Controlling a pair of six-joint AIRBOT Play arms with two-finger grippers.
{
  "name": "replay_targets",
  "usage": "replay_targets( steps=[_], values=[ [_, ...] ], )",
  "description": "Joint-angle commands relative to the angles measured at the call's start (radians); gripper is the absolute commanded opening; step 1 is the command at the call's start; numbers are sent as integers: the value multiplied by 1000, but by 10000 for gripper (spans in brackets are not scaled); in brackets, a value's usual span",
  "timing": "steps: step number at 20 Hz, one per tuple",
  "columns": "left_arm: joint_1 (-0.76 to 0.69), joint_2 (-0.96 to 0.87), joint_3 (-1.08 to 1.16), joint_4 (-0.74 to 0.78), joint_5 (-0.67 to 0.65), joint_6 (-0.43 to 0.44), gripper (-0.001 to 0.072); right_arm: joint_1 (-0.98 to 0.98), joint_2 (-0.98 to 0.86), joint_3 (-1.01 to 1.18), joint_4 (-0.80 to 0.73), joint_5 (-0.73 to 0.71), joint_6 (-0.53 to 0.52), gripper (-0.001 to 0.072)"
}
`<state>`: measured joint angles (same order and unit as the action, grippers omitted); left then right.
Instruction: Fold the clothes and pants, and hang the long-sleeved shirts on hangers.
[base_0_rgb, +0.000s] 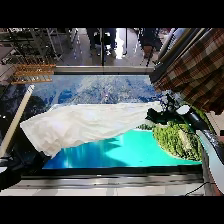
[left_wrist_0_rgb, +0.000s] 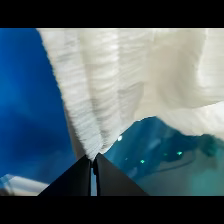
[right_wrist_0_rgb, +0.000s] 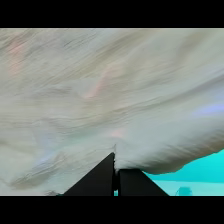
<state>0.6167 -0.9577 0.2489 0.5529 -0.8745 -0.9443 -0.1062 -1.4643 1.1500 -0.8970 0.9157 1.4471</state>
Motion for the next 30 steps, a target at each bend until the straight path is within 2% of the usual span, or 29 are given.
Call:
replay_targets(
  steps=[1,7,11,13,14,16,18,19,22,23,26,30],
  values=[
    [-16,-16,19,-171,31,86,9,1,1,1,-12,36,0,19],
    [-16,-16,142,-172,26,123,5,1,2,6,-58,27,0,18],
    [5,-34,412,-173,26,119,5,1,1,137,-131,-39,-3,17],
    [57,-80,595,-172,10,67,5,1,1,283,-159,-48,-63,17],
    [93,-114,684,-172,-38,54,5,1,1,366,-159,-11,-129,17],
    [185,-199,845,-140,-227,53,5,1,1,502,-201,180,-236,18],
    [283,-276,934,-10,-421,55,6,1,2,545,-274,393,-249,18],
    [322,-301,938,64,-478,57,6,1,0,538,-304,485,-248,18],
    [372,-388,936,368,-620,143,7,5,-2,446,-317,697,-249,18],
    [372,-420,935,474,-641,173,7,6,-1,399,-319,749,-259,18],
    [369,-494,936,629,-637,203,6,26,-1,237,-320,887,-291,18],
    [369,-553,936,813,-623,235,7,97,-1,100,-307,903,-306,19]
  ],
)
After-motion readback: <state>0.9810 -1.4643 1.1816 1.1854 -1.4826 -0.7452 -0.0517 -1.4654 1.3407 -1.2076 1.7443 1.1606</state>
